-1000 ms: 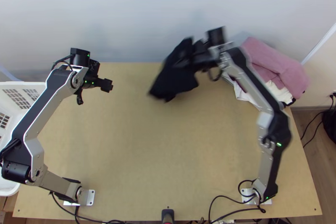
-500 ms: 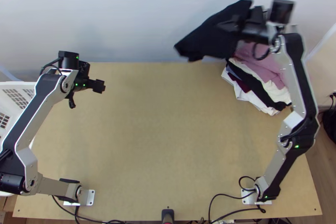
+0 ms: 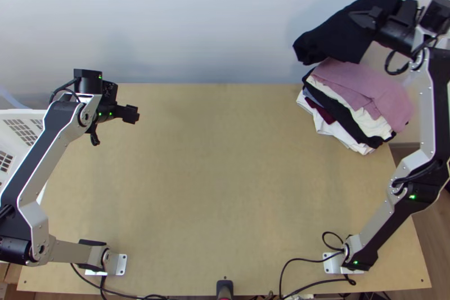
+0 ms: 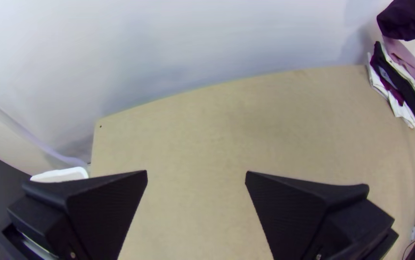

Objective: Fold the t-shirt

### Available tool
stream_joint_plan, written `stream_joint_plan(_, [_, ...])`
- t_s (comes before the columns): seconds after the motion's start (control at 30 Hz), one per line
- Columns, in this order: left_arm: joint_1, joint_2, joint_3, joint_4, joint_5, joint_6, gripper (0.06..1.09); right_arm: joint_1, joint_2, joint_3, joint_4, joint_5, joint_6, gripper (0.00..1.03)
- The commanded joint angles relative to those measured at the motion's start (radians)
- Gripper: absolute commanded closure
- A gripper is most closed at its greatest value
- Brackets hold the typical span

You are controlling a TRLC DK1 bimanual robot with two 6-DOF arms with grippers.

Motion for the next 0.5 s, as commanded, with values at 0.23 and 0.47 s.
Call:
stream_joint_plan(0.23, [-0.018,-0.032,0.021,0.003,-0.007,-0.021,0.10,-0.094,-0.014,-0.037,0.038,-0.102,-0.003,1.00])
stream_joint_plan(0.47, [-0.024,-0.035,0.021,0.000,-0.007,-0.027,0.10,-0.172,0.011,-0.074,-0.063,-0.131,-0.055,1.00])
